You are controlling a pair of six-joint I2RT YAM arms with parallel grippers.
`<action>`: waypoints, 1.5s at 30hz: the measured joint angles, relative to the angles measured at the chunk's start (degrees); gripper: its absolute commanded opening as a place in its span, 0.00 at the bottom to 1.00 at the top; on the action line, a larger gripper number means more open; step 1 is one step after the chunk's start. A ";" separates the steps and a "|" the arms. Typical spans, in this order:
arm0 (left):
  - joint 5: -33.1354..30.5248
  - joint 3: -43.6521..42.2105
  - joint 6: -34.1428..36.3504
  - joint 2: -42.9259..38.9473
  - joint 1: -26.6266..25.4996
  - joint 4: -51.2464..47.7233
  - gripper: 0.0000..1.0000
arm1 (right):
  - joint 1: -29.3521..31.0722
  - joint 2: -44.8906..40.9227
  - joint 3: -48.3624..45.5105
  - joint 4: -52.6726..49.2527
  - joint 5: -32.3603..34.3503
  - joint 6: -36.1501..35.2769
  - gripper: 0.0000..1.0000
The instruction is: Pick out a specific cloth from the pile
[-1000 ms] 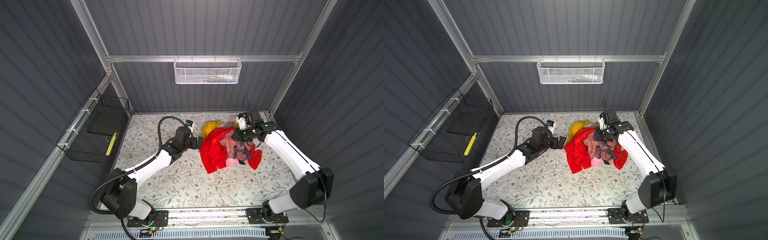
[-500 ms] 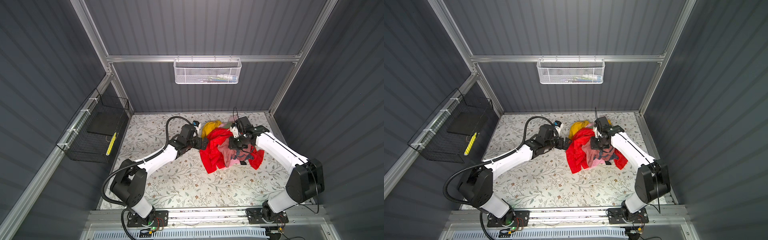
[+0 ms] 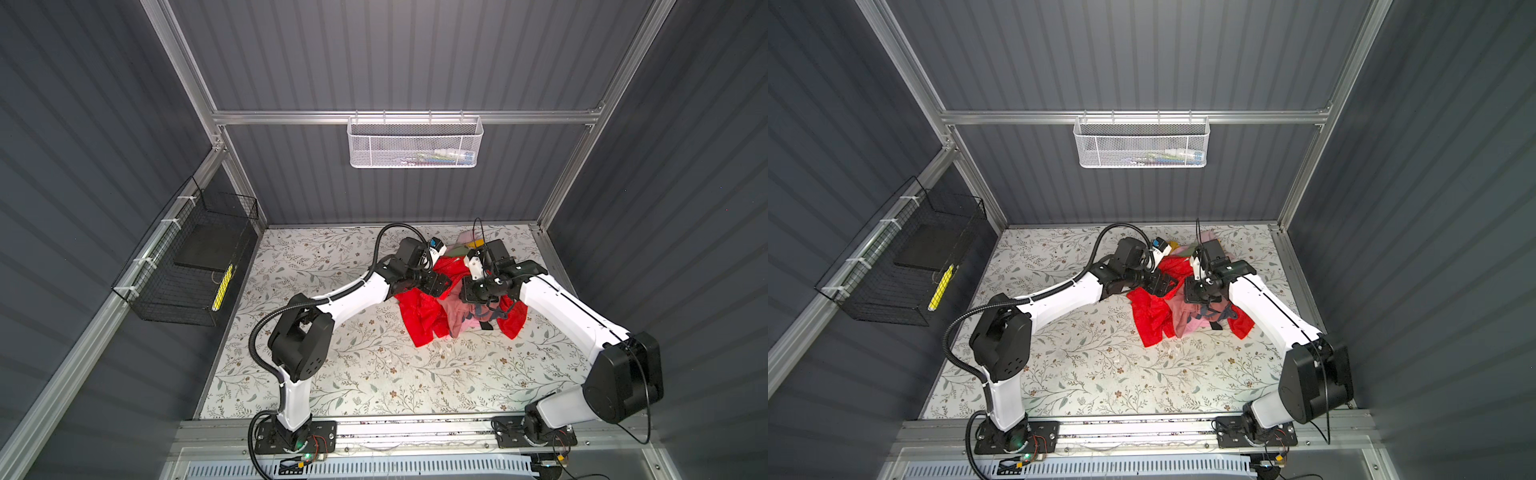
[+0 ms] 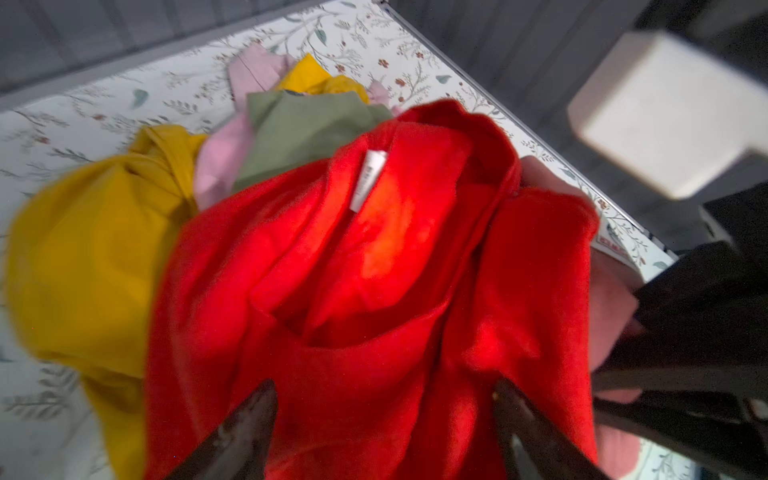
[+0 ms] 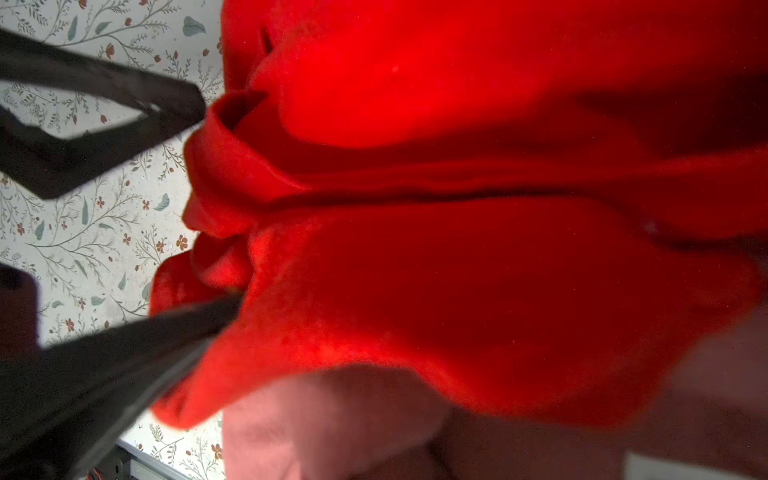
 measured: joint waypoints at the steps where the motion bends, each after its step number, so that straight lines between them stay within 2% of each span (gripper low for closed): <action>1: 0.11 0.98 0.22 1.11 -0.39 -0.55 0.56 | -0.02 -0.26 0.00 0.04 -0.15 0.09 0.00; 3: -0.20 2.80 0.24 2.97 -0.79 -1.55 0.40 | -0.02 -1.11 0.00 0.02 -0.46 0.15 0.00; 6: -1.81 6.34 -0.52 5.97 -0.79 -3.28 0.04 | -0.04 -3.15 0.00 -0.24 -1.03 0.13 0.00; 7: -2.25 8.04 -0.83 7.21 -0.76 -4.22 0.00 | -0.09 -4.07 0.00 -0.37 -1.11 0.13 0.00; 10: -4.31 15.85 -1.31 12.39 -0.76 -8.59 0.00 | -0.85 -7.91 0.00 -0.98 -1.44 0.13 0.00; 13: -3.74 23.56 -2.47 17.53 -1.16 -12.24 0.00 | -2.56 -11.65 0.61 -2.62 -1.11 0.04 0.00; 21: 0.92 30.29 -6.84 19.65 -2.36 -13.64 0.00 | -8.68 -17.14 8.68 -11.08 -1.53 -0.94 0.00; 27: 2.67 36.46 -8.24 19.93 -2.54 -12.66 0.00 | -10.60 -13.20 23.47 -17.62 -3.78 -2.34 0.02; 31: 2.64 38.23 -9.57 20.68 -2.21 -12.04 0.00 | -11.06 -10.05 28.33 -20.04 -4.17 -3.37 0.10; 34: 2.29 38.16 -10.54 21.66 -1.46 -12.28 0.00 | -11.26 -9.14 27.96 -19.98 -5.29 -3.56 0.18; 38: -3.76 35.08 -10.80 26.27 2.49 -15.39 0.00 | -10.88 -13.44 22.73 -12.52 -11.08 -2.45 0.29; 40: -3.87 33.73 -11.26 28.52 4.83 -15.28 0.00 | -10.86 -16.02 17.59 -9.35 -12.87 -1.46 0.30; 43: -4.72 33.66 -11.47 27.67 6.27 -15.78 0.00 | -10.84 -16.83 10.51 -5.66 -14.53 -0.28 0.26; 45: -6.14 33.66 -11.50 27.28 6.45 -16.37 0.00 | -10.71 -15.23 7.02 -4.15 -14.88 0.55 0.35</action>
